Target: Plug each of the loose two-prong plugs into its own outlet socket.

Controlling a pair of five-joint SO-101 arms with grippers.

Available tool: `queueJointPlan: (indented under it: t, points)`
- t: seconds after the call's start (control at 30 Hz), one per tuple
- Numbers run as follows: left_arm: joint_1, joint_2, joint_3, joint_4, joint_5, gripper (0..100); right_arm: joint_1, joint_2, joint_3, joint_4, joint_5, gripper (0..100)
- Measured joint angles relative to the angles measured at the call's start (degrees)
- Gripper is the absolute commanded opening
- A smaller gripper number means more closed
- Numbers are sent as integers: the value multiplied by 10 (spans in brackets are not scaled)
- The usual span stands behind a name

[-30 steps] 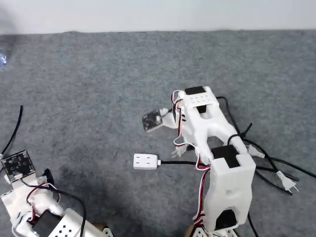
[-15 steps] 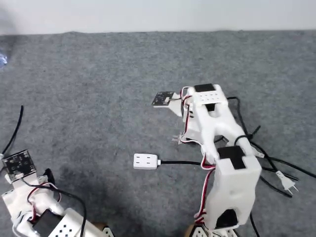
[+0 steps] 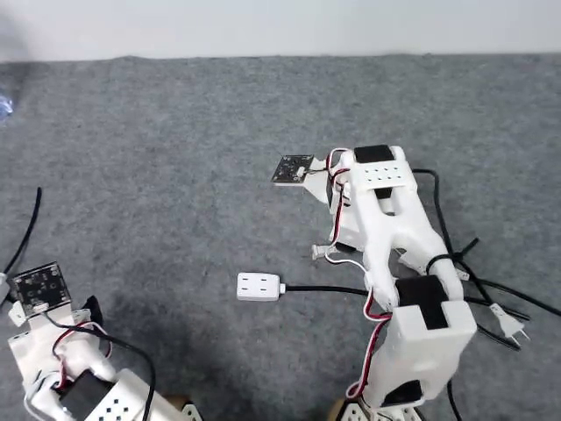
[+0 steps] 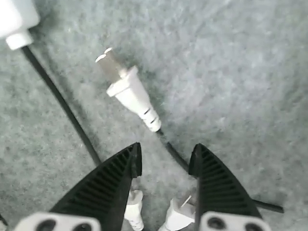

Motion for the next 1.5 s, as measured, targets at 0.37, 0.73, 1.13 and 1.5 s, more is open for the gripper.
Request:
queueJointPlan:
  t: [0.37, 0.73, 1.13, 1.5]
  points:
    - [0, 0, 0, 0, 0, 357, -71, 0, 44, -19, 0, 123]
    - [0, 0, 0, 0, 0, 357, -75, 1, 47, -153, 1, 122]
    - [0, 0, 0, 0, 0, 357, -73, -33, 47, -113, 11, 125]
    - [0, 0, 0, 0, 0, 357, -68, -62, 91, -56, 241, 127]
